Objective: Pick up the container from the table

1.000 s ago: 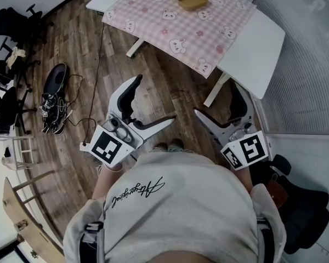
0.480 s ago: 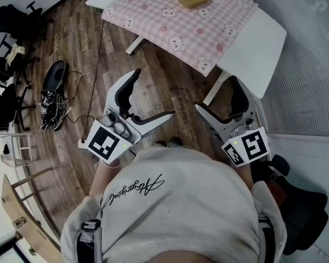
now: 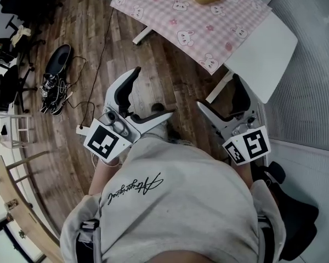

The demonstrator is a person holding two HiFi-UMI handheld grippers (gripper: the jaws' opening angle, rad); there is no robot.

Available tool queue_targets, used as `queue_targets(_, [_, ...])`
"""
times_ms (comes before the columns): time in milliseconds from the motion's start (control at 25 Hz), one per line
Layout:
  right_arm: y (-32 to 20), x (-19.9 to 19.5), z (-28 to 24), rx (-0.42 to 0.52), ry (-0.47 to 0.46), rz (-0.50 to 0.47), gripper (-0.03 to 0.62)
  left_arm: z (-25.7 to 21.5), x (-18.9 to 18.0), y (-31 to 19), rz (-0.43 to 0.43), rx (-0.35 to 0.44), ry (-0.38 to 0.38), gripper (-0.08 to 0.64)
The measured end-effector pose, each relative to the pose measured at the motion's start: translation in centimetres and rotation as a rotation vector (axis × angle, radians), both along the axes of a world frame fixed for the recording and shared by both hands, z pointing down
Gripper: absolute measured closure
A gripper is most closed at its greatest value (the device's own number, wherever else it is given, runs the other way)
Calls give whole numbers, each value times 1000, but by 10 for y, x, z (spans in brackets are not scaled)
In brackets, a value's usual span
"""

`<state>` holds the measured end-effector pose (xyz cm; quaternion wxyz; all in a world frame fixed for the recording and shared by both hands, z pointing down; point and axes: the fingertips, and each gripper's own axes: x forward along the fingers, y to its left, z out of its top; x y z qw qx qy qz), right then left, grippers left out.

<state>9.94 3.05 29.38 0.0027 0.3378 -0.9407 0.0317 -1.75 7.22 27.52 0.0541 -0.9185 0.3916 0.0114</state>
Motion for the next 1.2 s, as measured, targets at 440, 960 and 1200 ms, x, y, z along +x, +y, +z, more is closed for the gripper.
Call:
queue_targets(440, [-24,-19,22,-25,-2,-27,89,16,-22,-21,-43,3,-2,81])
queue_targets(960, [-115,-62,16,2,-5,-38,91,4,-65,-118,-34,37,74,81])
queue_targets(1200, [-154,-65,15,-4,5,11,91,-10,-68,-161,17,60,80,81])
